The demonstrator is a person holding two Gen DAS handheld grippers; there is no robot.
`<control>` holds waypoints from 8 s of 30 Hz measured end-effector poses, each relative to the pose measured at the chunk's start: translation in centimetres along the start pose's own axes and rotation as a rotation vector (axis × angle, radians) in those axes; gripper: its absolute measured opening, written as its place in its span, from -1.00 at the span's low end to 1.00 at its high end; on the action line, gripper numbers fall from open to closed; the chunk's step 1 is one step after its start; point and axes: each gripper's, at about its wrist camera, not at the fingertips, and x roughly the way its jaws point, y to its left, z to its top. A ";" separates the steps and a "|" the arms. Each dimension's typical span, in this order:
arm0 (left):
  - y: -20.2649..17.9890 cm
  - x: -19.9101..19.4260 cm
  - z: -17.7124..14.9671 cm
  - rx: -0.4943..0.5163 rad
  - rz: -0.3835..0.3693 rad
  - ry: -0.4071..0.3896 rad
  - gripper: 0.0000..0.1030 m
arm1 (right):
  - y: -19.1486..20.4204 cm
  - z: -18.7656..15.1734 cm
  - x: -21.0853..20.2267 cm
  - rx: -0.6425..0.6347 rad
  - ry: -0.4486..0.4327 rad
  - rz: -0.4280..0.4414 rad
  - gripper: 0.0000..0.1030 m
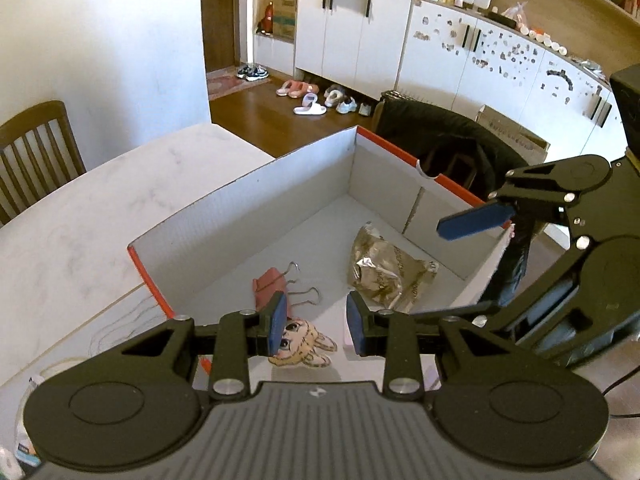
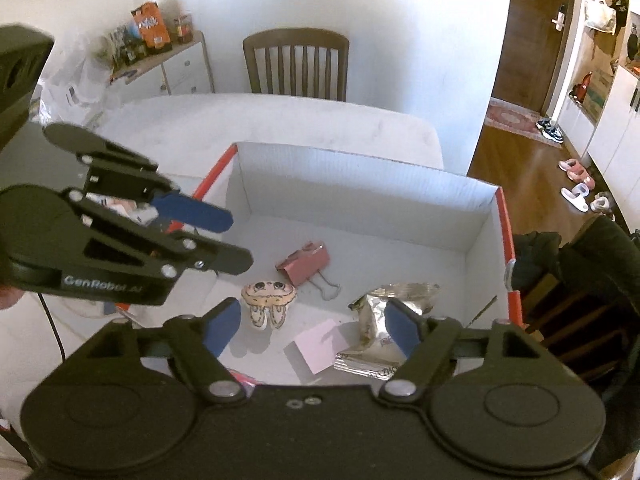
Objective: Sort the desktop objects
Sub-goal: 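Withdraw both tools from the box back toward the table items, then grasp the green-white paper pack with the left tool while the right grasps the blueberry bread bag, then carry the paper pack and bread bag with both tools over the shoebox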
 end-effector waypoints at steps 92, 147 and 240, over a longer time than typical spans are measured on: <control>33.5 -11.8 -21.6 -0.125 0.165 -0.090 0.99 | 27.5 7.0 14.7 0.202 -0.036 -0.178 0.98; 34.0 -11.4 -21.5 -0.246 0.130 -0.070 -0.29 | 25.9 6.8 17.5 0.359 0.057 -0.123 -0.04; 0.2 -0.7 0.8 -0.012 0.039 0.000 -0.28 | -0.9 -0.7 1.8 0.370 -0.107 -0.161 -0.04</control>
